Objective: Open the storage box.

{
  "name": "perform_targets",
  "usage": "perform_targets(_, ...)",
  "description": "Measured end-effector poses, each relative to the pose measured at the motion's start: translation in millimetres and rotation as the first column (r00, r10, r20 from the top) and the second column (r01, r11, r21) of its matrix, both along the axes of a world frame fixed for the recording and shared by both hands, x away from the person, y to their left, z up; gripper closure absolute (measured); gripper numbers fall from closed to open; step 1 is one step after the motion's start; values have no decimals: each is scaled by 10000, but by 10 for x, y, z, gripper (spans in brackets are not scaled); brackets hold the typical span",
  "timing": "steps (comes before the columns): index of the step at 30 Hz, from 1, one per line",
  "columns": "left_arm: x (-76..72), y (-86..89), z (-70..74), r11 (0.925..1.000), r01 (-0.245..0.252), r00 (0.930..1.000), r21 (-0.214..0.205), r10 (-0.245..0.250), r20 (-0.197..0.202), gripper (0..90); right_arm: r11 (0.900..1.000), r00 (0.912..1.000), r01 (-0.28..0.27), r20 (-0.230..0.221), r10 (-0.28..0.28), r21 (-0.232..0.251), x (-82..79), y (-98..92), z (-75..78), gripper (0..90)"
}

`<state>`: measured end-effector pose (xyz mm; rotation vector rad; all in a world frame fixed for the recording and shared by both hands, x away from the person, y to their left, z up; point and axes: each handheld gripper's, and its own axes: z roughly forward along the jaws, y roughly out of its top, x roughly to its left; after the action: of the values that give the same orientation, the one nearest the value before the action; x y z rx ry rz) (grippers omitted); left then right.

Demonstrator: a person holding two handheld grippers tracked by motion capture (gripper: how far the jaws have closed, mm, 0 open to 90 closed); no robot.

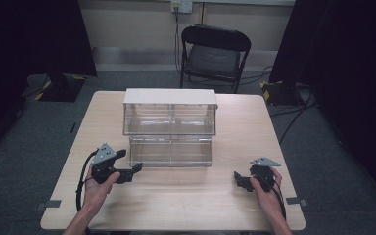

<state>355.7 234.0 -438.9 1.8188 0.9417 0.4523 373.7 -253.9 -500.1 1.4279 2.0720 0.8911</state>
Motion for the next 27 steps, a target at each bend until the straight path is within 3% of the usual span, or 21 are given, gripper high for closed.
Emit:
perform_targets(9,7,12,17,10000,64,10000,73,-64,41,155,10000,10000,-1,-3,1,0,0,0,0,119)
perform_targets(13,8,7,44,9999,40,10000,-114,-41,-60,154,10000,10000,-1,0,1,0,0,0,0,119)
perform_targets(27,13,-4,73,9999,44,10000,114,-44,1,155,10000,10000,0,0,0,-1,0,0,0,119)
